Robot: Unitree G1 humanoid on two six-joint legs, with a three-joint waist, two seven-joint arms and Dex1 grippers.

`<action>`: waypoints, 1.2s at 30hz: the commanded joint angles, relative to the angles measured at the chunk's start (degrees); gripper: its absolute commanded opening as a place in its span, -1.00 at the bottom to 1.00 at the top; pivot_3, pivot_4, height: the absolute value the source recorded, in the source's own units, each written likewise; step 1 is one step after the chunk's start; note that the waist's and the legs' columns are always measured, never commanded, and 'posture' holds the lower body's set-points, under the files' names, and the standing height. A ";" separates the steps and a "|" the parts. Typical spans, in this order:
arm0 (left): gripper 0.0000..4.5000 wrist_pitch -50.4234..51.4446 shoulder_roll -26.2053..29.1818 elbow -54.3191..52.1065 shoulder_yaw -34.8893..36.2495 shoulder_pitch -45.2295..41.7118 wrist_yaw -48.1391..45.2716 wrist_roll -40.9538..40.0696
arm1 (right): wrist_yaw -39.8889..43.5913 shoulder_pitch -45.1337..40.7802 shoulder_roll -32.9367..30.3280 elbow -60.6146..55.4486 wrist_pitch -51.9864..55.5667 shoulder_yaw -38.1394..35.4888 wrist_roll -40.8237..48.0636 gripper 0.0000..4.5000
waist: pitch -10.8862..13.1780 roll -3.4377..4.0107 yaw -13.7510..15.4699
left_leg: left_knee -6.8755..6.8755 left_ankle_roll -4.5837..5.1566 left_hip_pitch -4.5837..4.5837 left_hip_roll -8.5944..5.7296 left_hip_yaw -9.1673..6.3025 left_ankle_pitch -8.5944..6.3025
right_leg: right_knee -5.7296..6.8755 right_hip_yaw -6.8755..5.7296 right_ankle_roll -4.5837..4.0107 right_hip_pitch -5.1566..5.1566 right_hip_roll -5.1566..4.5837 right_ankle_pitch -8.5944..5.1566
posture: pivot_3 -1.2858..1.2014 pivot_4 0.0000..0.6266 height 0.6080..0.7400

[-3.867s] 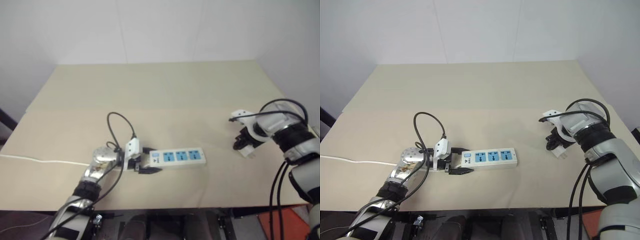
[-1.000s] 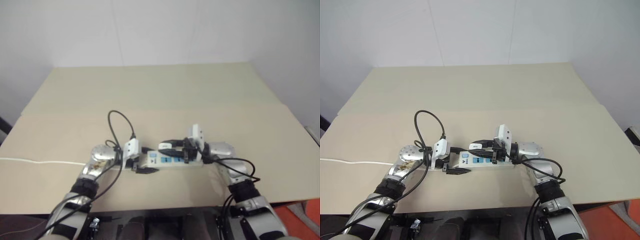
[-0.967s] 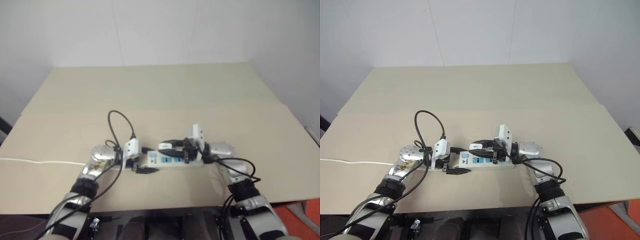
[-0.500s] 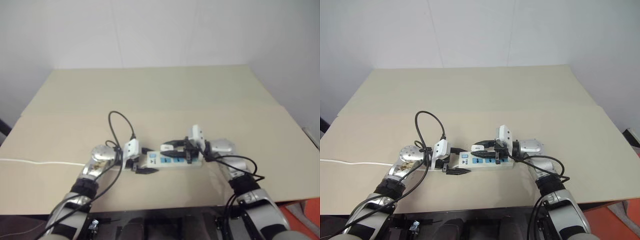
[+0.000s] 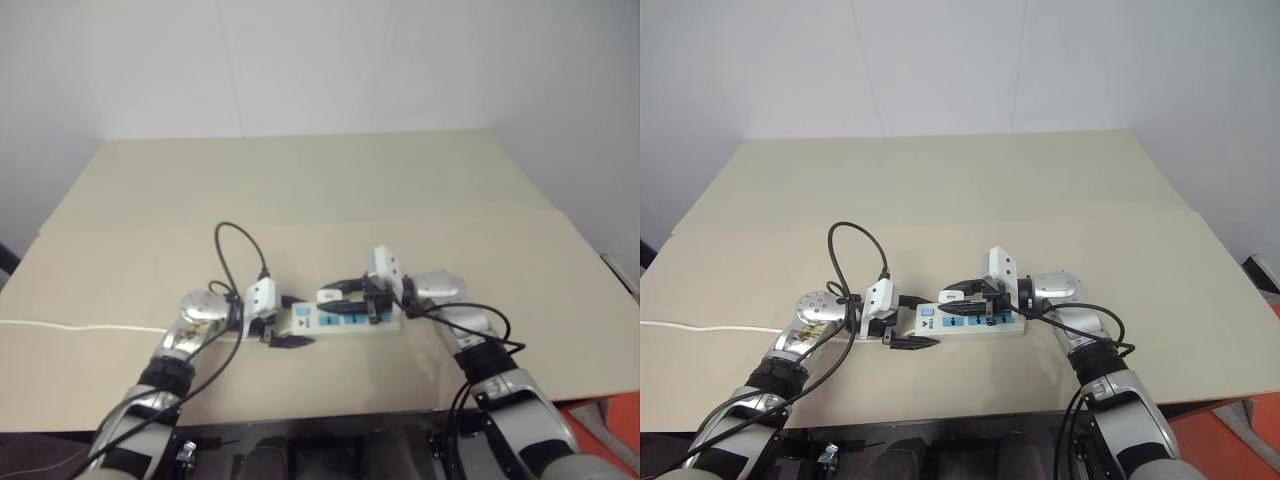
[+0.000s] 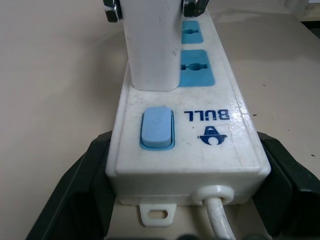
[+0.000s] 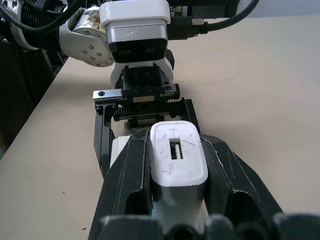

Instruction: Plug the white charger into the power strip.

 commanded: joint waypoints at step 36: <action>0.99 26.97 25.60 -36.64 20.98 13.50 -5.35 -22.25 | -0.66 15.35 -29.77 -28.08 15.00 -25.72 9.42 1.00 | 0.85 0.16 0.17 | 0.01 -0.04 -1.61 0.03 0.03 -0.01 | -0.08 -0.11 -0.27 -1.49 -0.05 0.12 | 0.03 -0.52 1.00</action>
